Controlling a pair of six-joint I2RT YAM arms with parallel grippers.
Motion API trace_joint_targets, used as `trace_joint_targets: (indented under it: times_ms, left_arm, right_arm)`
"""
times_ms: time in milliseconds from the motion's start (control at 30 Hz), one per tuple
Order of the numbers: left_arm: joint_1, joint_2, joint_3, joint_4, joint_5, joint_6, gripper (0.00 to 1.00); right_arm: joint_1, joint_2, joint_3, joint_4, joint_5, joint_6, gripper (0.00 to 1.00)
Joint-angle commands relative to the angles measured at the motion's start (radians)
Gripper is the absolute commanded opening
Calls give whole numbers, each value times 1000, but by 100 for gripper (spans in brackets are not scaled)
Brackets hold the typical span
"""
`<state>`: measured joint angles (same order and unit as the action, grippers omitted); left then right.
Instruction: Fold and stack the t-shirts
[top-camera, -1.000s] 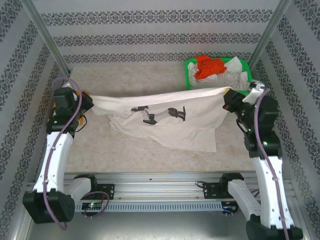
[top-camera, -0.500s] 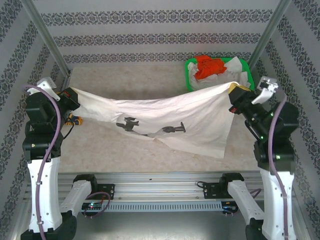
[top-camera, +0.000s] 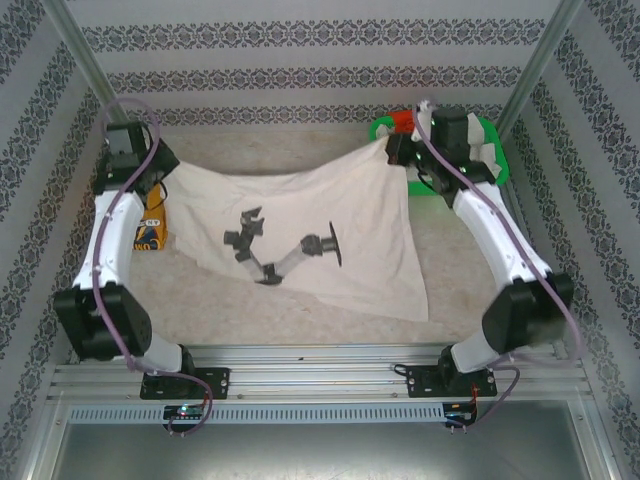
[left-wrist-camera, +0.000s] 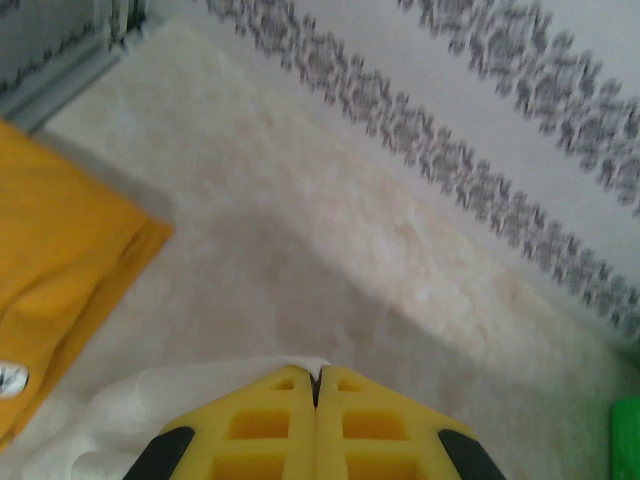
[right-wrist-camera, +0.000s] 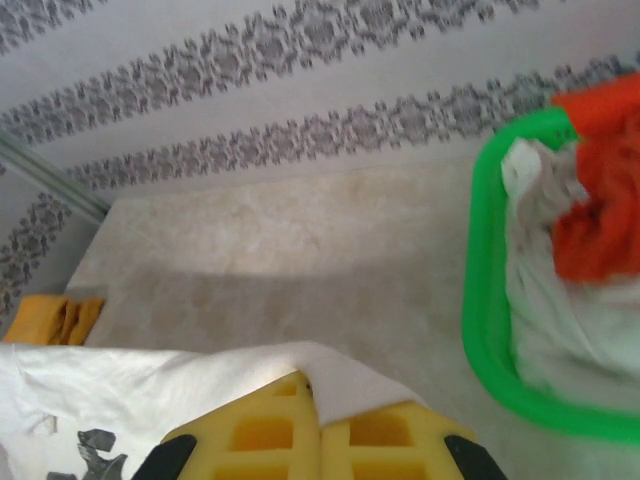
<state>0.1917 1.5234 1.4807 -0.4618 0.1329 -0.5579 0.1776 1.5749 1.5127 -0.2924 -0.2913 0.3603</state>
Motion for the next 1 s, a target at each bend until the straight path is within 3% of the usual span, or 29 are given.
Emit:
trace_joint_targets:
  times_ms: [0, 100, 200, 600, 967]
  left_arm:
    - [31, 24, 211, 106, 4, -9, 0]
    - [43, 61, 351, 85, 13, -8, 0]
    - [50, 39, 421, 74, 20, -8, 0]
    - [61, -245, 438, 3, -24, 69, 0]
    - [61, -319, 476, -24, -83, 119, 0]
  right_arm:
    - [11, 66, 224, 93, 10, -19, 0]
    - [14, 107, 357, 79, -4, -8, 0]
    - [20, 63, 376, 100, -2, -4, 0]
    - [16, -342, 202, 108, 66, -54, 0]
    - [-2, -444, 214, -4, 121, -111, 0]
